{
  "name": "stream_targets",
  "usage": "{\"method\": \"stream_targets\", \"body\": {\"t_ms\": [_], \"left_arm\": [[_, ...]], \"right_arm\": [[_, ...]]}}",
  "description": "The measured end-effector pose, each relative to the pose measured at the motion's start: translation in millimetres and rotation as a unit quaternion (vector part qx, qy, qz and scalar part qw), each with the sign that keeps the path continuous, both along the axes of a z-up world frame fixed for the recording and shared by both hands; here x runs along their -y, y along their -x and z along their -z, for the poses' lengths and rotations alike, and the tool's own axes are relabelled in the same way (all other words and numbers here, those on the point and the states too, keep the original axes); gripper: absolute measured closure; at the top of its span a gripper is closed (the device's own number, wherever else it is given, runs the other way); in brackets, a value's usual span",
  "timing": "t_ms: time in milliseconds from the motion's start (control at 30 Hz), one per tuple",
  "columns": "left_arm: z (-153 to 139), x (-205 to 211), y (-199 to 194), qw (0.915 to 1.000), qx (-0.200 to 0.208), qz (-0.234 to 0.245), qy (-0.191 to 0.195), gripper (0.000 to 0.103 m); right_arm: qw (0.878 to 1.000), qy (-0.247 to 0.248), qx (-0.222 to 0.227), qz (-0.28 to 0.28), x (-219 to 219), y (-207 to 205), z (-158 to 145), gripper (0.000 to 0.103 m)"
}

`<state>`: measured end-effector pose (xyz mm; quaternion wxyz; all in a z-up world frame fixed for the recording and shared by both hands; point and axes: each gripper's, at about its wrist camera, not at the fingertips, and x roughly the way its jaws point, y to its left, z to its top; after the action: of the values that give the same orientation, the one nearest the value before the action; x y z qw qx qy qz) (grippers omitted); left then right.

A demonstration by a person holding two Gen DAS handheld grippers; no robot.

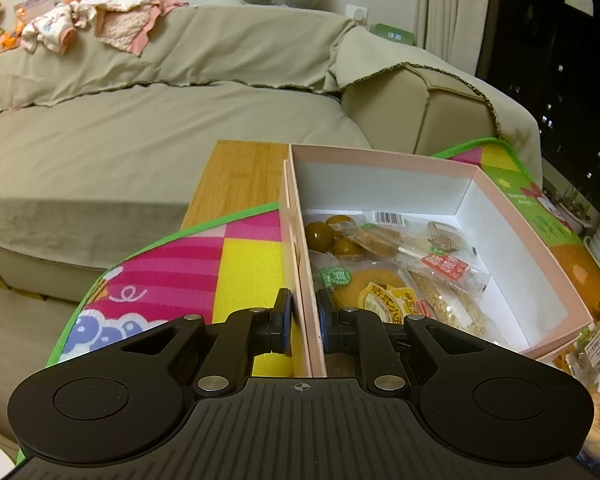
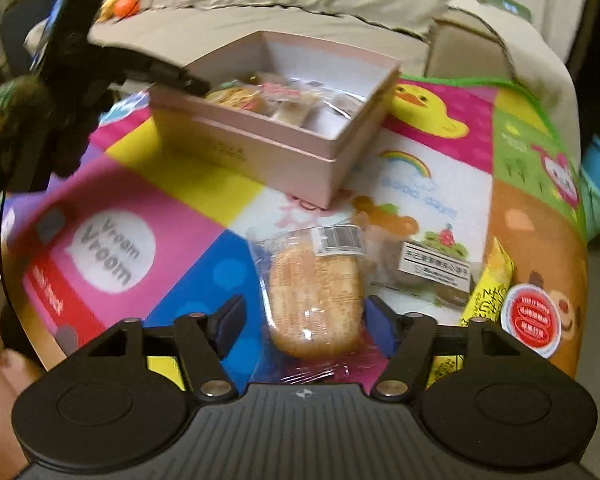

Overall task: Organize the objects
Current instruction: 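Grasp the wrapped round bun on the mat with the right tool, then carry the wrapped bun into the pink box and release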

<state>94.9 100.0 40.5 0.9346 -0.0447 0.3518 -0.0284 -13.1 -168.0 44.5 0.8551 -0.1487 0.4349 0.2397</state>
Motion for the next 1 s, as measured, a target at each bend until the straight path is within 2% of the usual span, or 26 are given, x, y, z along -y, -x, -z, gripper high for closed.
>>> {"method": "stream_targets", "body": {"t_ms": [133,267,300,333,367,500,767,1000], "left_arm": [[0,0,0,1.0000,0.000,-0.001,0.000,0.088],[0,-1,1,1.0000,0.001,-0.003,0.003,0.088],[0,-1,1,1.0000,0.001,-0.003,0.003,0.088],[0,-1,1,1.0000,0.001,-0.003,0.003,0.088],[0,-1,1,1.0000,0.000,-0.003,0.003,0.088],[0,-2,2,1.0000,0.001,-0.002,0.005,0.088],[-1,-5,1,0.9998,0.004,0.001,0.017,0.087],[-1,-5,1,0.9999,0.004,0.001,0.016,0.087]], "right_arm": [[0.999,0.033,0.020,-0.012,-9,2,9,0.034],[1.000,0.029,0.007,-0.005,-8,-5,17,0.034],[1.000,0.025,0.005,-0.003,-8,-6,18,0.035],[1.000,0.022,0.002,-0.003,-7,-6,17,0.045],[1.000,0.019,-0.003,-0.003,-7,-6,16,0.048],[0.999,-0.006,-0.030,-0.010,-4,-2,8,0.050],[0.999,-0.018,-0.018,-0.030,-11,15,-23,0.050],[0.997,-0.038,0.043,-0.044,-19,17,-65,0.050]]}}
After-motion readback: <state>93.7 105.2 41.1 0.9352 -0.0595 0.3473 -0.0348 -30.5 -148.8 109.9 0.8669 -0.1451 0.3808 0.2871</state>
